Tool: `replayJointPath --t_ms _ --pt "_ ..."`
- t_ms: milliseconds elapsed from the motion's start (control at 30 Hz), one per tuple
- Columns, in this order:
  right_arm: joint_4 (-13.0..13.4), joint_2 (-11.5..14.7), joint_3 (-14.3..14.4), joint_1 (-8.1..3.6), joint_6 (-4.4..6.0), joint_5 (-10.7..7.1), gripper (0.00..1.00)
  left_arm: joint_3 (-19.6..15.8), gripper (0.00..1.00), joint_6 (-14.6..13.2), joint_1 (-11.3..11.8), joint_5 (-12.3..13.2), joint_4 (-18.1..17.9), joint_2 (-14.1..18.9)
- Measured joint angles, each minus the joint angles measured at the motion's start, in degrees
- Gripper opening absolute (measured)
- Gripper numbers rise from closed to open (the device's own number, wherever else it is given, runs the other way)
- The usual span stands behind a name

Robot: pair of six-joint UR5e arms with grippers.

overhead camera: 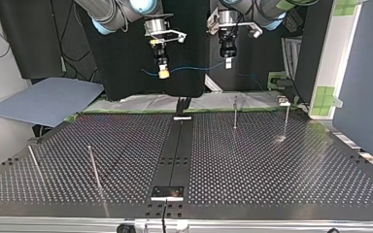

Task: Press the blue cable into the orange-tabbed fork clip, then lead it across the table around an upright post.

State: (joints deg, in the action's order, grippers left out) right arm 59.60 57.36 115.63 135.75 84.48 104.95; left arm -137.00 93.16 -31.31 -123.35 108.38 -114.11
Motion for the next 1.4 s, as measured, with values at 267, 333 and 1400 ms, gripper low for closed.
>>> replayJointPath --t_ms 267,333,1400 --pt "-0.03 0.01 0.01 0.0 0.0 0.0 0.0 0.06 0.0 -0.21 0.0 0.01 -0.06 0.0" --pt "-0.06 0.0 0.01 0.0 0.0 0.0 0.0 0.07 0.0 -0.24 0.0 0.0 -0.08 0.0" --pt "-4.84 -4.75 -4.75 4.69 -0.17 2.06 0.0 -3.61 0.0 -3.04 -2.43 -0.52 1.48 0.6"
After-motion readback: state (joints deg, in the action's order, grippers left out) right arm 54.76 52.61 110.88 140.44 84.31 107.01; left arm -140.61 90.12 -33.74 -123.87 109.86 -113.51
